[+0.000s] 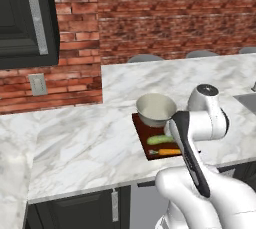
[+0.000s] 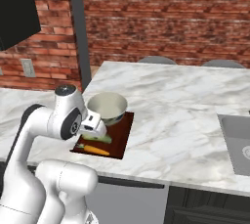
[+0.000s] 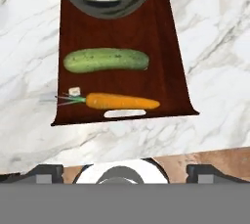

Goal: Place the two vegetables and bowl onto the tray for setting up a vegetable dip station.

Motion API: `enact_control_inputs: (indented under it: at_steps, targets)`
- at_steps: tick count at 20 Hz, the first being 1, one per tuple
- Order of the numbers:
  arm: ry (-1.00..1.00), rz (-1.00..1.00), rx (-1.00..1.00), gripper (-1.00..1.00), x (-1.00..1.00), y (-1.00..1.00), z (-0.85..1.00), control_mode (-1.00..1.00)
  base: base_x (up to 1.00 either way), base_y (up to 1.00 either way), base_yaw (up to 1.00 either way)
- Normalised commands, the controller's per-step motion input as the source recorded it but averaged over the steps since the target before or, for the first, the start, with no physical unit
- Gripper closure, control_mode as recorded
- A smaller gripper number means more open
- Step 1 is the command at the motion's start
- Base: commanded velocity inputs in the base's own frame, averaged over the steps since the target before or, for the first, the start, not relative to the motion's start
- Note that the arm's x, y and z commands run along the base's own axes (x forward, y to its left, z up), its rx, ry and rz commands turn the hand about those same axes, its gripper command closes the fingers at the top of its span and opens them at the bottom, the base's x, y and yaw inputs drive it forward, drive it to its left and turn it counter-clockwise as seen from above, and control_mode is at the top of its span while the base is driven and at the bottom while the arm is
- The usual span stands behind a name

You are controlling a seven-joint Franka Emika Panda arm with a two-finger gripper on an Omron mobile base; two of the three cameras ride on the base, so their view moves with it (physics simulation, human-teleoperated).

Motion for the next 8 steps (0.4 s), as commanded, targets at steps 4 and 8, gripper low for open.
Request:
enact_control_inputs:
  at_steps: [4, 8]
  targets:
    - [-0.28, 0.00, 0.03, -1.00, -0.69, 0.02, 0.46, -1.00, 0.00, 0.00, 0.00]
    - [-0.26, 0.00, 0.00, -1.00, -0.57, 0.15, 0.49, -1.00, 0.00, 0.00, 0.00]
